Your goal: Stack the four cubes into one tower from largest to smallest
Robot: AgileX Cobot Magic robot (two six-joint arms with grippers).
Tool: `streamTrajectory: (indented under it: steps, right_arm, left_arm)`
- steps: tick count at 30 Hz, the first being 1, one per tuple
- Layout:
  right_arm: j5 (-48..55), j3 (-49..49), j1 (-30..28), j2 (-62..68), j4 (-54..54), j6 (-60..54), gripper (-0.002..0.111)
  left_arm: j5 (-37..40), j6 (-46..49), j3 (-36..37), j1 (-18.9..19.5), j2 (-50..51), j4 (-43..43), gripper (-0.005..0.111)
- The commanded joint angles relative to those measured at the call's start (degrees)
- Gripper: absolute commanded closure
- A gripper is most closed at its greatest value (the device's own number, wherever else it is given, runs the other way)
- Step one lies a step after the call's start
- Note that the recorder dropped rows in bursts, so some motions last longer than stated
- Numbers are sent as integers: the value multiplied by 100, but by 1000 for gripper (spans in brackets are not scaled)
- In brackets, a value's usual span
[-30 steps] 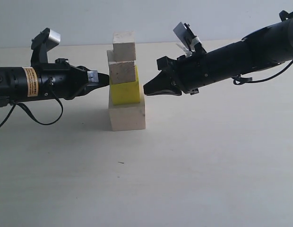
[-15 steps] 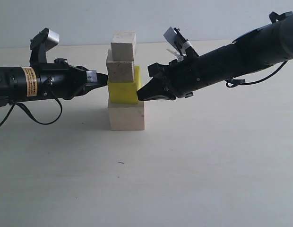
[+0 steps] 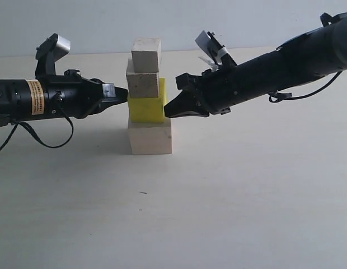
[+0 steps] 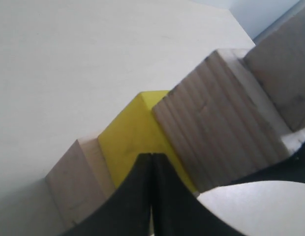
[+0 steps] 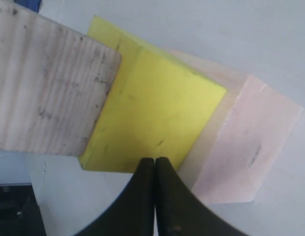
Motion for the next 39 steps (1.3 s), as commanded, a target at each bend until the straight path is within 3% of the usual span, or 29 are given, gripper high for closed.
streamTrajectory:
  steps: [1,14,39]
  right_arm:
    - [-32,-7,-225,-314,38,60,108]
    - [284,-7,-334,-601,142,86,108]
    - [799,-7,-298,-601,461,86,108]
  left_arm:
    - [0,-90,-14,0,-17,71,107]
    - [510,-183,-14,0,-866,136,107]
    - [261,-262,-174,0,-880,242,107]
